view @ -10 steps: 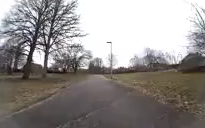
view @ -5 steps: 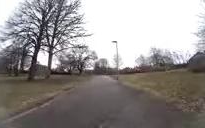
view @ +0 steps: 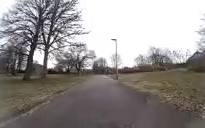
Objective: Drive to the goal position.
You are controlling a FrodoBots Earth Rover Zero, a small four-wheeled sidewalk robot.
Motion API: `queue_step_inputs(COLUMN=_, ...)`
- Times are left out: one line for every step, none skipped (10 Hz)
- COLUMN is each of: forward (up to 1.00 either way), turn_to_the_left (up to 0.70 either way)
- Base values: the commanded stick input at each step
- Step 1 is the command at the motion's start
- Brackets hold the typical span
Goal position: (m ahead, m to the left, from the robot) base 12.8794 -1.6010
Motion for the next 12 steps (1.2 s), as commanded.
queue_step_inputs(forward=1.00, turn_to_the_left=0.40)
queue_step_inputs(forward=1.00, turn_to_the_left=0.40)
queue_step_inputs(forward=1.00, turn_to_the_left=0.40)
queue_step_inputs(forward=1.00, turn_to_the_left=0.40)
queue_step_inputs(forward=1.00, turn_to_the_left=0.23)
queue_step_inputs(forward=1.00, turn_to_the_left=0.04)
queue_step_inputs(forward=1.00, turn_to_the_left=0.00)
queue_step_inputs(forward=1.00, turn_to_the_left=0.00)
queue_step_inputs(forward=1.00, turn_to_the_left=0.00)
queue_step_inputs(forward=1.00, turn_to_the_left=0.00)
queue_step_inputs(forward=1.00, turn_to_the_left=0.00)
queue_step_inputs(forward=1.00, turn_to_the_left=0.00)
